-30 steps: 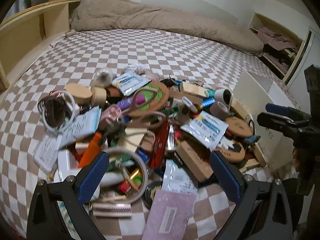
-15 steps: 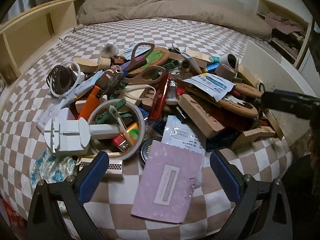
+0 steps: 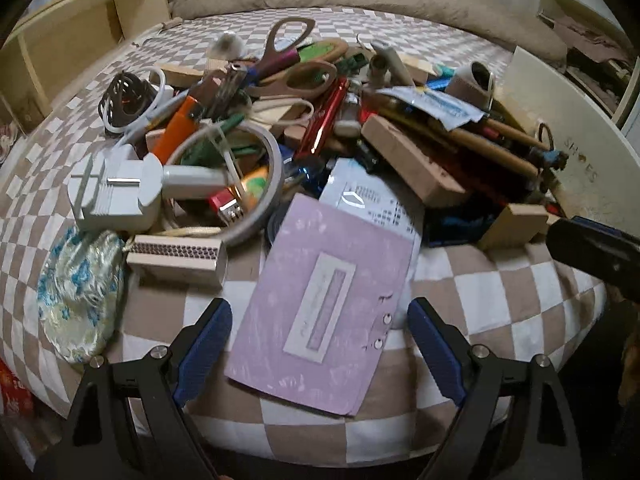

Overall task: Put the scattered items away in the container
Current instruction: 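Grasp the lilac booklet with the left gripper while the right gripper grasps the wooden block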

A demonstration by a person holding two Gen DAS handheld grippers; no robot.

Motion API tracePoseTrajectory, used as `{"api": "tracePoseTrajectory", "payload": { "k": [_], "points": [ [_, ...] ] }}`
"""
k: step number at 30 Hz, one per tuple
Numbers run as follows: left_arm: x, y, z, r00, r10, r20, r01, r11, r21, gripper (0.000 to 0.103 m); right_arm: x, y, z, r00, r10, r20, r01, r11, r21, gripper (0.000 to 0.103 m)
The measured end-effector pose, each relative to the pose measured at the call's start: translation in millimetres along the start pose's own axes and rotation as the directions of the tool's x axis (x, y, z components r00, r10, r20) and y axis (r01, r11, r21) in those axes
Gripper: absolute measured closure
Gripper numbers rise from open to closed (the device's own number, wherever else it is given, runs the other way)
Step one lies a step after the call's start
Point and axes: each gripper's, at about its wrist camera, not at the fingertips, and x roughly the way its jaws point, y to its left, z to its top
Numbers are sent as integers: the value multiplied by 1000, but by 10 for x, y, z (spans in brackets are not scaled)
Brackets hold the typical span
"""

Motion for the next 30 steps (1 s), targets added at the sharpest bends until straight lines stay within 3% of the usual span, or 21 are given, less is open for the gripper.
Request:
{"api": "tracePoseTrajectory", "payload": {
  "k": [9, 11, 13, 16, 26, 30],
  "points": [
    [22, 38, -16, 1000, -5, 7, 5, 1000, -21, 16, 154, 24, -29, 1000, -14, 2, 14, 999, 30, 0],
    [22, 44, -13, 1000, -6, 9, 6, 1000, -25, 17, 174, 31, -22, 1000, -21, 6, 21, 999, 29, 3],
    [16, 22, -19, 1000, -6, 12, 6, 1000, -25, 18, 207, 46, -13, 999, -35, 3, 35, 999, 25, 15],
    [13, 2, -31, 1000, -19, 15, 19, 999, -29, 18, 272, 79, 0, 997, -69, -17, 70, 998, 10, 22],
    [-12, -25, -76, 1000, 2, 31, -1, 1000, -30, 18, 352, 131, 18, 994, -111, -10, 111, 992, 56, 23],
    [-26, -12, -99, 999, 8, 37, -7, 999, -35, 21, 326, 133, -34, 986, -165, 13, 164, 986, 32, 45]
  ]
}}
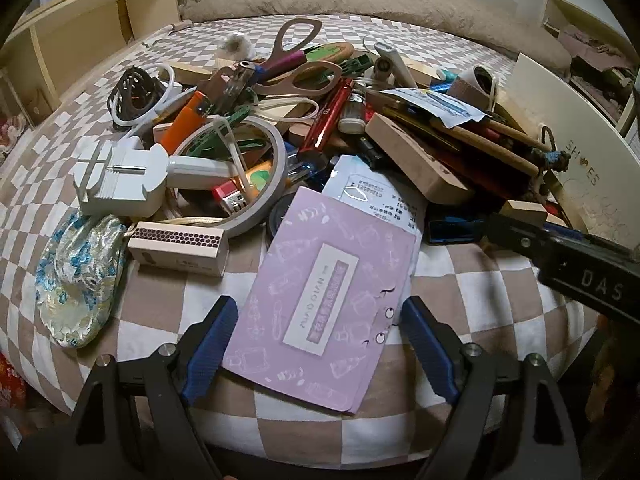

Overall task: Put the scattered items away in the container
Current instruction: 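Grasp the lilac booklet with the left gripper while the right gripper grasps the wooden block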

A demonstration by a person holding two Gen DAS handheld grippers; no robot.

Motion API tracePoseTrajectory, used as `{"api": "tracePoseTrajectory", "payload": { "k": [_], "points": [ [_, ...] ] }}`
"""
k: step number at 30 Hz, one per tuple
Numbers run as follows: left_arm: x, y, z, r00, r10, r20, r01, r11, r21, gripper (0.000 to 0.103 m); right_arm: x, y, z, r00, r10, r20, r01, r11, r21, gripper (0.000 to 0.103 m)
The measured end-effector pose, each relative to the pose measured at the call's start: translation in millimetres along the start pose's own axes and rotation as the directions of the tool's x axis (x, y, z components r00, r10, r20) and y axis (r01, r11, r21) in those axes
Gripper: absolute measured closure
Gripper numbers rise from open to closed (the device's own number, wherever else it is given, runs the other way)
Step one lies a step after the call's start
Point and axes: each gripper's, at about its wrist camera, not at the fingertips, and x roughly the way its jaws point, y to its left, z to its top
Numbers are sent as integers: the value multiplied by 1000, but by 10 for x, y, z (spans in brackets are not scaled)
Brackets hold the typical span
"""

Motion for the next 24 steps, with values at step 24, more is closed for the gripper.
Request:
{"api": "tracePoseTrajectory", "payload": {
  "k": [24],
  "points": [
    [-50, -93, -81, 999, -48, 26, 48, 999, -3, 32, -138, -211, -246, 989, 143, -33, -142, 989, 28, 65]
  ]
}}
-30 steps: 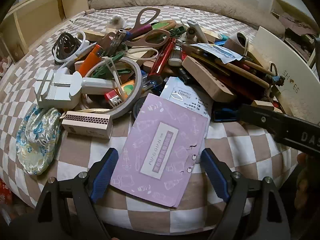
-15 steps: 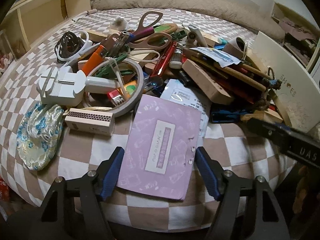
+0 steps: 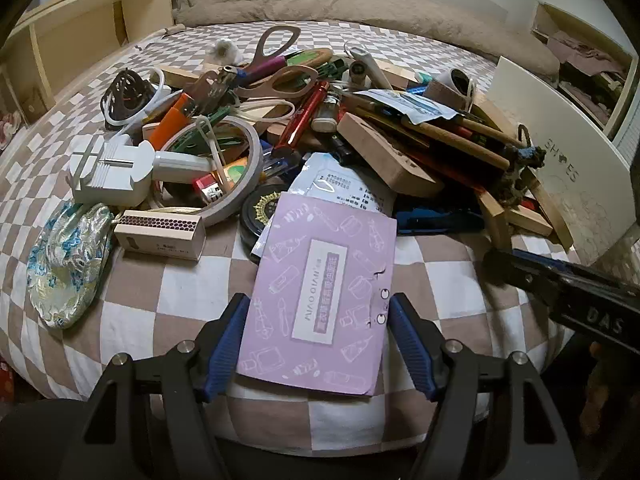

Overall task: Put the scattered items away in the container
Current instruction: 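Grasp the lilac booklet with the left gripper while the right gripper grasps the wooden block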

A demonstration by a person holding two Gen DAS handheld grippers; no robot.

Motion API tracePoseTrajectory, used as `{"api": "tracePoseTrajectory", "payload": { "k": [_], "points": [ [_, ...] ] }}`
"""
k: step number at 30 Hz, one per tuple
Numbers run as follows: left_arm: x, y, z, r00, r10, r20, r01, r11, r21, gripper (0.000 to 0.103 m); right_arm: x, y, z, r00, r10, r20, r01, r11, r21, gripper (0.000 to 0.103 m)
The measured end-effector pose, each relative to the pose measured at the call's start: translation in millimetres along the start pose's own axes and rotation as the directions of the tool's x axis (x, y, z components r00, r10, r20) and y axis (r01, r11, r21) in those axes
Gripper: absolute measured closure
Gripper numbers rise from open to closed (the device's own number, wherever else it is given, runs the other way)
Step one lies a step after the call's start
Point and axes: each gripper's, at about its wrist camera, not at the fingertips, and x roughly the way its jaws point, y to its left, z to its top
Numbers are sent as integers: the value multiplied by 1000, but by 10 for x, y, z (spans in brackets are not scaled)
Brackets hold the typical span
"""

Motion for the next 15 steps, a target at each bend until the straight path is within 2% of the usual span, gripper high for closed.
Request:
{"api": "tracePoseTrajectory", "payload": {
  "k": [2, 3, 4, 7, 11, 15],
  "points": [
    [7, -5, -4, 1000, 7, 0, -7, 1000, 2, 32, -22, -8, -12, 999, 33, -13, -33, 999, 11, 48],
    [13, -8, -4, 1000, 11, 0, -11, 1000, 3, 31, -39, -9, -20, 998, 59, -17, -59, 998, 20, 36],
    [16, -14, -2, 1000, 15, 1, -15, 1000, 5, 30, -66, -11, -30, 997, 80, -18, -79, 996, 30, 32],
    [27, -24, -1, 1000, 23, 4, -23, 1000, 5, 23, -84, -34, -25, 995, 94, -26, -92, 993, 71, 32],
    [57, -4, -5, 999, 32, 6, -32, 999, -8, 22, -25, -99, -5, 993, 113, -42, -106, 984, 145, 32],
    [39, 23, -10, 1000, 16, 14, -15, 1000, -16, 22, 31, -38, 55, 995, 94, -43, -86, 983, 160, 32]
  ]
}}
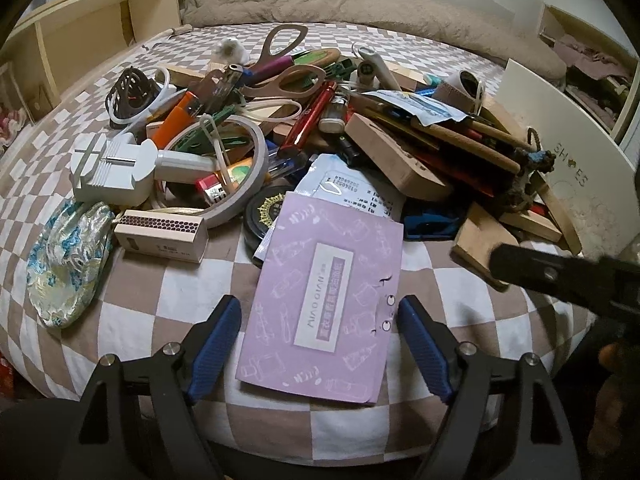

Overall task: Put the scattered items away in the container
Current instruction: 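Grasp the lilac booklet with the left gripper while the right gripper grasps the wooden block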

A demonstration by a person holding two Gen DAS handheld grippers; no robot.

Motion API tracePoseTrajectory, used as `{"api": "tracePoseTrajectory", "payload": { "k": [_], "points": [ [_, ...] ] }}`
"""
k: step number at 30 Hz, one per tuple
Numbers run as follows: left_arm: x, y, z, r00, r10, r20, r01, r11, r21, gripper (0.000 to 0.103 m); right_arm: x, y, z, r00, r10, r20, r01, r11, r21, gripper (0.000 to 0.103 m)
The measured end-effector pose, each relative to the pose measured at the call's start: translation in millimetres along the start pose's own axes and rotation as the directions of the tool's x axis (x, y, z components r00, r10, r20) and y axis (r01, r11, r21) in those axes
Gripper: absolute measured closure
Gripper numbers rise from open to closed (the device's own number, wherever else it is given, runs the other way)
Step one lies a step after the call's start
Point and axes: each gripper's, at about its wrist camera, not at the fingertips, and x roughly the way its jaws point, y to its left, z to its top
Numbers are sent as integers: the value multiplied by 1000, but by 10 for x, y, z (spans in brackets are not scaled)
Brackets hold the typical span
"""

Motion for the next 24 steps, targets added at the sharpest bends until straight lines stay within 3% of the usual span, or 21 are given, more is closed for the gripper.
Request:
{"api": "tracePoseTrajectory", "payload": {
  "k": [2, 4, 12, 17, 20, 24],
  "points": [
    [-10, -4, -6, 1000, -9, 4, 9, 1000, -3, 32, 59, 55, 45, 1000, -10, -3, 10, 1000, 9, 32],
    [-27, -1, -10, 1000, -27, 9, 27, 1000, -6, 34, 111, 110, 94, 1000, -26, 1, 26, 1000, 13, 32],
    [-76, 0, -26, 995, -101, 22, 101, 995, -16, 35, 281, 280, 160, 993, -114, 34, 115, 993, -25, 32],
    [-90, 10, -28, 993, -117, 26, 118, 993, -23, 35, 356, 415, 73, 979, -195, 61, 203, 963, -176, 32],
    [-95, 5, -26, 993, -119, 28, 119, 993, -24, 35, 353, 426, 24, 970, -229, 78, 241, 944, -226, 40],
    [-95, 5, -27, 993, -119, 28, 119, 993, -23, 35, 302, 357, 11, 973, -218, 81, 231, 946, -228, 41]
  ]
}}
